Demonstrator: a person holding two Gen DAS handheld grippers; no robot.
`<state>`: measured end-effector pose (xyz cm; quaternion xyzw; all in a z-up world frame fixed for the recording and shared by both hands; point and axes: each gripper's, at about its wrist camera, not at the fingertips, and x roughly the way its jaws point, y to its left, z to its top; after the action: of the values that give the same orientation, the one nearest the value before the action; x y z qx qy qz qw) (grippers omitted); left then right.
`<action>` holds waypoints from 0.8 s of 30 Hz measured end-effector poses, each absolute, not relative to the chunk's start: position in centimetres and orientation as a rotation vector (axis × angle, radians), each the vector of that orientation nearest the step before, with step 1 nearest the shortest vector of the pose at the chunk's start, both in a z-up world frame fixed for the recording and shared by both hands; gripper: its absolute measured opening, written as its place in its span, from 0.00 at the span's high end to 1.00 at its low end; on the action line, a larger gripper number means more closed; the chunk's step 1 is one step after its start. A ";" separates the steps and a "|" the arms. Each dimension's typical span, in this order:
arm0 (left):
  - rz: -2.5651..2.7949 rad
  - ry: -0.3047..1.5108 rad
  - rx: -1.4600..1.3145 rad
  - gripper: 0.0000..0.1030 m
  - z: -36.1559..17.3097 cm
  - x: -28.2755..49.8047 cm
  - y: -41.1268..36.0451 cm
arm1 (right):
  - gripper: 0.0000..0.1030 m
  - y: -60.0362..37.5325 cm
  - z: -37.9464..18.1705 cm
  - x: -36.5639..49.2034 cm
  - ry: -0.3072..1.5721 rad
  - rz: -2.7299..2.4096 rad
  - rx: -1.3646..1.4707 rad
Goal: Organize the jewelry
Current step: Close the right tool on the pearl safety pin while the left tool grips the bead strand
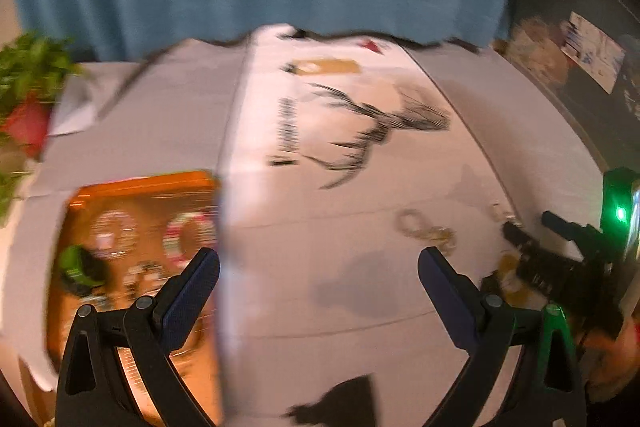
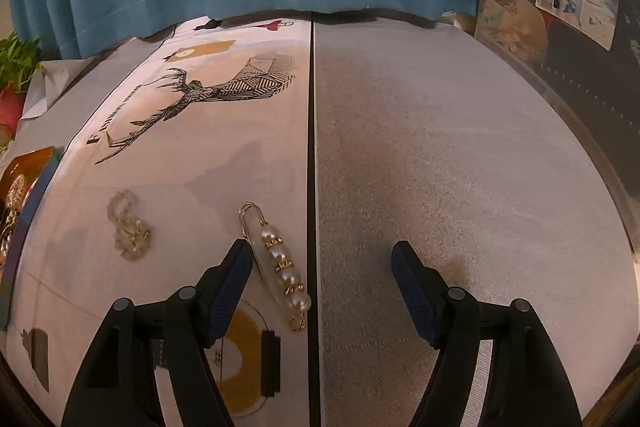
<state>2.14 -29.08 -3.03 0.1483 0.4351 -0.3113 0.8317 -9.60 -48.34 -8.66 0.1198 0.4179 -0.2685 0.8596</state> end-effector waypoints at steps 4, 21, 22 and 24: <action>-0.700 1.006 0.343 0.04 -5.3 3.1 -32.9 | 0.26 -48.9 -8.8 -9.8 0.877 -0.537 0.241; -0.804 1.152 0.390 0.96 -8.6 2.7 -39.5 | 0.89 -46.6 -8.5 -9.1 0.869 -0.450 0.163; -0.819 1.148 0.375 0.96 -8.4 2.7 -39.2 | 0.89 -46.4 -8.5 -9.2 0.862 -0.455 0.163; -0.838 1.133 0.347 0.96 -7.8 2.7 -38.6 | 0.89 -46.5 -8.4 -9.5 0.851 -0.471 0.187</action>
<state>2.74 -38.58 -7.81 0.1588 0.5179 -0.3832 0.7481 -9.49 -46.52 -8.40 0.0897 0.4085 -0.2258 0.8798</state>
